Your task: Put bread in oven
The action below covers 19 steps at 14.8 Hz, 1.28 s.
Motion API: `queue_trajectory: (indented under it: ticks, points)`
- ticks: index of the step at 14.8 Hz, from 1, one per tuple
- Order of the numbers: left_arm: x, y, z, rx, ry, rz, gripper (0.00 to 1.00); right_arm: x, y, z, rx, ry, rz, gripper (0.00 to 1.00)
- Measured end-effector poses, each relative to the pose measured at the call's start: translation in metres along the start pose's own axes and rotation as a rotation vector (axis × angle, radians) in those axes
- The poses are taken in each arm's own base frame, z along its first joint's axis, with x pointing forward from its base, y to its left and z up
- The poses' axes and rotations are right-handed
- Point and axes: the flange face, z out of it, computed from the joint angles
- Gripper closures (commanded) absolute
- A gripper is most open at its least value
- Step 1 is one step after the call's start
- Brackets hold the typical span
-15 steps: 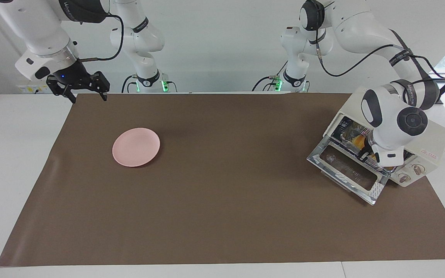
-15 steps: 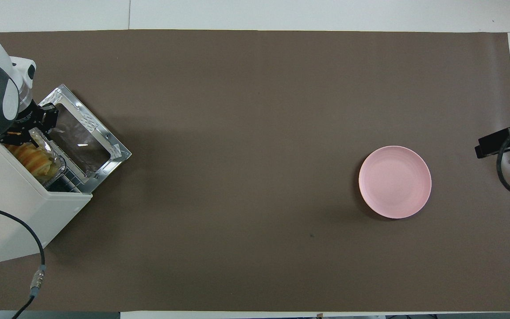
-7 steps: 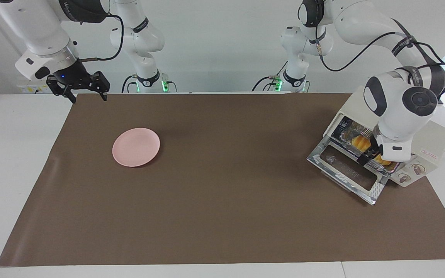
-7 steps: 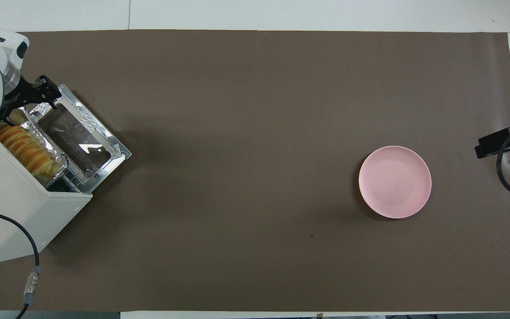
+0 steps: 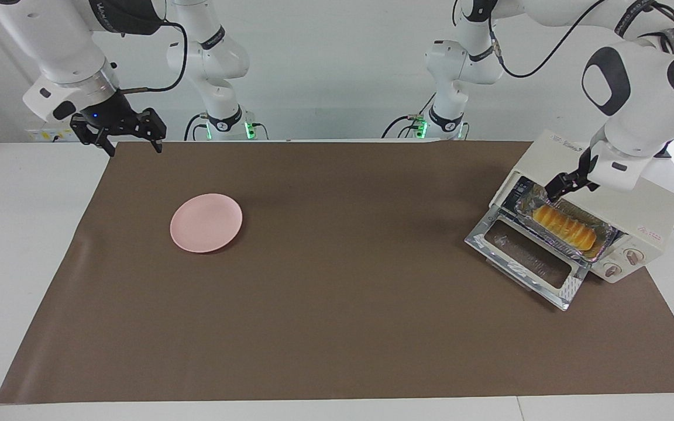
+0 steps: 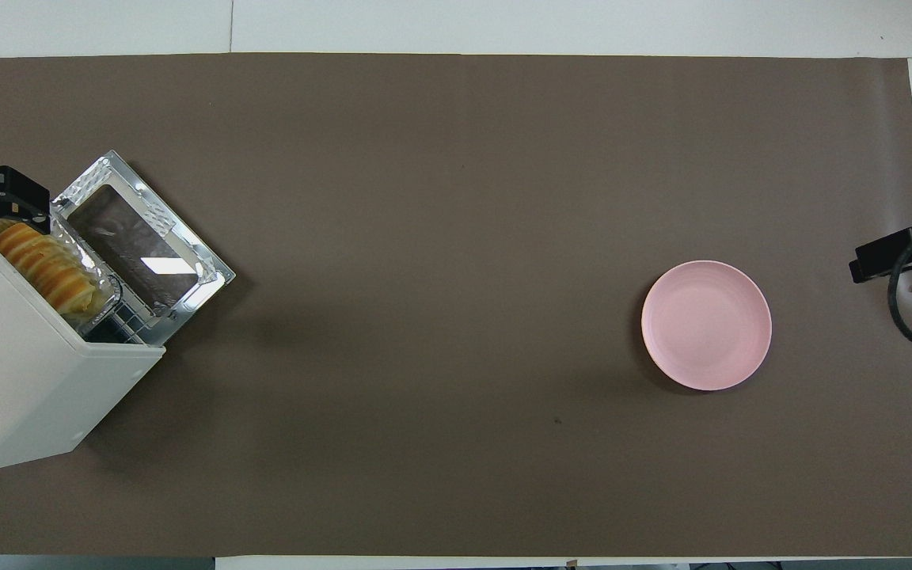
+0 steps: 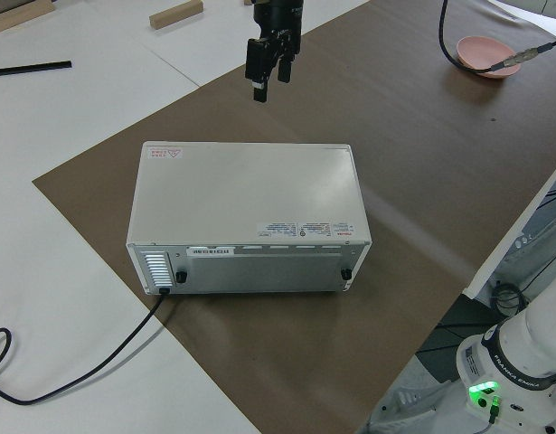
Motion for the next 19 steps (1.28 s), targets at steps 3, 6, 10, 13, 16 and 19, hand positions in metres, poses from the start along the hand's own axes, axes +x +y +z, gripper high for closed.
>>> queue_trajectory:
  ticks: [3,6,10,13,16,19]
  points:
    - [-0.023,-0.006,0.0,-0.044,-0.015,0.035,0.0,0.0,0.0,0.0,0.0,0.0,0.0,0.0]
    - [-0.026,0.009,-0.002,-0.05,-0.015,0.07,0.0,0.0,0.0,0.0,0.0,0.0,0.0,0.0]
    - [-0.034,0.017,-0.009,-0.084,-0.015,0.111,0.0,0.0,0.0,0.0,0.0,0.0,0.0,0.0]
    - [-0.038,0.02,-0.013,-0.09,-0.012,0.12,0.0,0.0,0.0,0.0,0.0,0.0,0.0,0.0]
    - [-0.047,0.024,-0.014,-0.088,-0.02,0.121,0.0,0.0,0.0,0.0,0.0,0.0,0.0,0.0]
    - [-0.056,0.024,-0.015,-0.086,-0.016,0.121,0.0,0.0,0.0,0.0,0.0,0.0,0.0,0.0]
